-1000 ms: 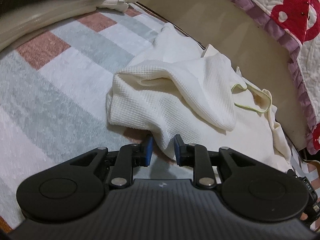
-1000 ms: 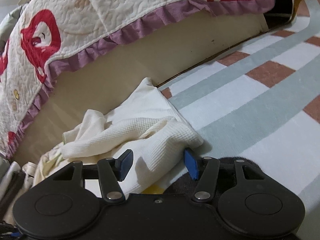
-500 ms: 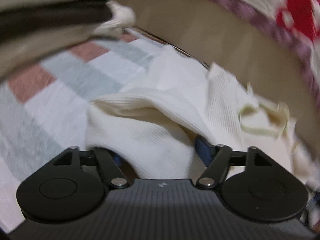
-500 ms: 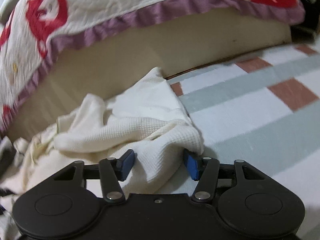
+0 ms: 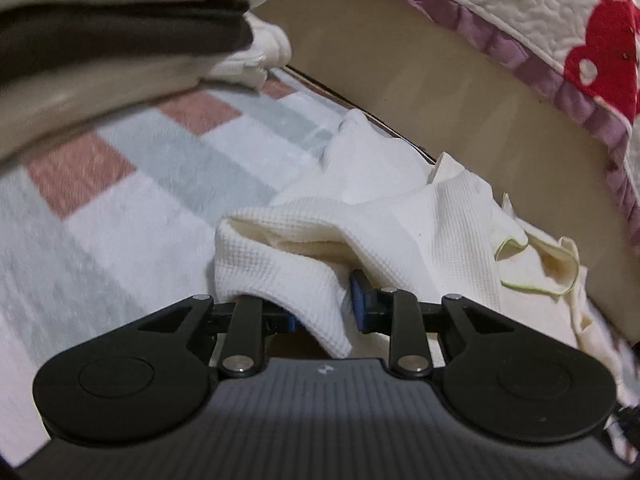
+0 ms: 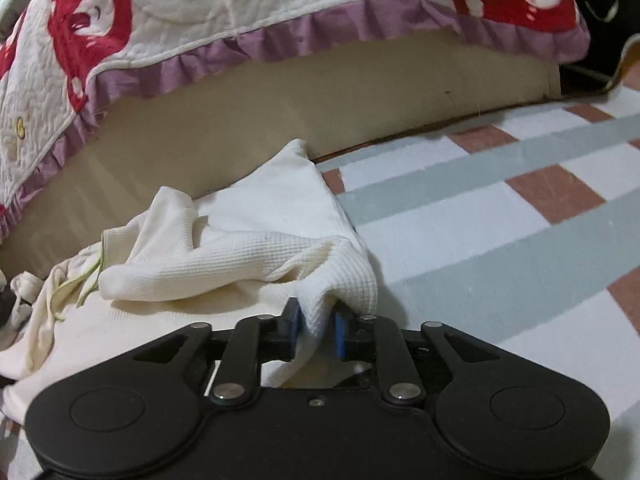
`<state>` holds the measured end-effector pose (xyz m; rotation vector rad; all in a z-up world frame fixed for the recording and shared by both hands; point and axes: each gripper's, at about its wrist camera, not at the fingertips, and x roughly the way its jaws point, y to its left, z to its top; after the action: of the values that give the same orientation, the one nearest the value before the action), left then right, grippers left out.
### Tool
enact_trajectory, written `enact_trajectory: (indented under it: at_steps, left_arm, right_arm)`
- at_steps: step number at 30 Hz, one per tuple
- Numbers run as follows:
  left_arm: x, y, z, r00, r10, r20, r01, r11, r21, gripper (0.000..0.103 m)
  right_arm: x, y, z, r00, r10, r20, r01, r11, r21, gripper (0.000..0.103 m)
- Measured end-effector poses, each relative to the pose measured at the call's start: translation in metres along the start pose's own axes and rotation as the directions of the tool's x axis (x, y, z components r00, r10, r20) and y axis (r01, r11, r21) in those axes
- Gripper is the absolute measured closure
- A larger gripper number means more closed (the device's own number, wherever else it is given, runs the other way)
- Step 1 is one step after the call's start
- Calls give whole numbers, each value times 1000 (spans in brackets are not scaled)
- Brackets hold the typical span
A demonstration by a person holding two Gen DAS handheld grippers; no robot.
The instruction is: Fold clothes
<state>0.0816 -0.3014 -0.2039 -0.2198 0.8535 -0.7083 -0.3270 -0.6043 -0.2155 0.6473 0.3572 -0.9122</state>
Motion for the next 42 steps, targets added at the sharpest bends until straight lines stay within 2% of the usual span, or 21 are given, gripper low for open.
enact_trajectory:
  at_steps: [2, 4, 6, 7, 8, 9, 10, 11, 14, 17, 22, 26, 29, 32, 34, 36, 37, 38, 39, 40, 42]
  left_arm:
    - [4, 0, 0, 999, -38, 9, 38, 999, -26, 60]
    - [10, -5, -2, 997, -64, 30, 64, 998, 1, 47]
    - [17, -13, -3, 996, -79, 47, 76, 995, 57, 44]
    - [21, -20, -4, 996, -72, 49, 66, 992, 111, 50]
    - [24, -26, -4, 997, -60, 46, 52, 985, 163, 68]
    - [26, -29, -2, 998, -44, 38, 36, 980, 195, 90]
    - [25, -31, -1, 999, -33, 37, 24, 976, 215, 91]
    - [17, -34, 2, 998, -28, 53, 16, 976, 218, 91]
    - [-14, -47, 8, 993, -22, 113, -8, 966, 259, 92]
    - [-42, -57, 10, 992, -41, 117, 4, 954, 301, 93]
    - [-82, -54, 4, 996, -51, 68, 28, 953, 301, 93]
    - [-116, -39, -6, 999, -37, 24, 29, 962, 272, 93]
    - [-130, -28, -22, 999, -3, -49, 16, 963, 268, 93]
    - [-125, -17, -42, 986, 74, -149, -26, 952, 306, 90]
    - [-108, -12, -49, 962, 148, -229, -71, 947, 313, 81]
    - [-110, -11, -47, 956, 181, -229, -106, 946, 307, 78]
    - [-115, -13, -45, 959, 185, -215, -112, 943, 313, 73]
    - [-121, -16, -43, 959, 198, -201, -126, 938, 323, 71]
    - [-128, -19, -41, 960, 206, -187, -136, 933, 332, 70]
    - [-137, -24, -42, 966, 197, -169, -129, 930, 344, 70]
    - [-157, -36, -45, 982, 143, -127, -86, 924, 374, 70]
  right_arm:
    - [7, -2, 5, 1000, 16, -7, -16, 1000, 19, 73]
    - [14, -5, 10, 999, 32, -14, -31, 999, 38, 67]
    - [20, -7, 15, 999, 48, -21, -47, 997, 57, 61]
    - [24, -8, 17, 998, 56, -25, -54, 996, 66, 61]
    - [27, -9, 20, 998, 64, -28, -62, 995, 76, 63]
    - [31, -10, 22, 997, 72, -31, -70, 994, 85, 76]
    - [33, -8, 26, 996, 69, -56, -66, 996, 61, 91]
    - [31, -5, 30, 995, 75, -70, -72, 996, 43, 91]
    - [5, 0, 37, 993, 115, -30, -115, 993, 30, 93]
    - [-21, 0, 42, 984, 177, -12, -176, 983, 59, 94]
    - [-67, 3, 35, 991, 131, -8, -131, 991, 28, 94]
    - [-86, -5, 14, 995, 64, -72, -64, 998, 7, 94]
    - [-100, -11, -2, 993, 12, -119, -13, 1000, -12, 94]
    - [-114, -17, -18, 986, -41, -165, 36, 999, -34, 93]
    - [-124, -21, -29, 978, -77, -194, 68, 996, -50, 91]
    - [-133, -25, -40, 968, -112, -223, 100, 993, -66, 87]
    - [-138, -27, -45, 963, -130, -237, 116, 990, -75, 84]
    - [-144, -23, -46, 962, -161, -220, 138, 984, -116, 80]
    - [-150, -18, -45, 958, -208, -197, 175, 969, -172, 71]
    - [-156, -13, -44, 952, -255, -171, 213, 950, -228, 70]
    - [-171, -4, -40, 962, -237, -134, 194, 941, -276, 67]
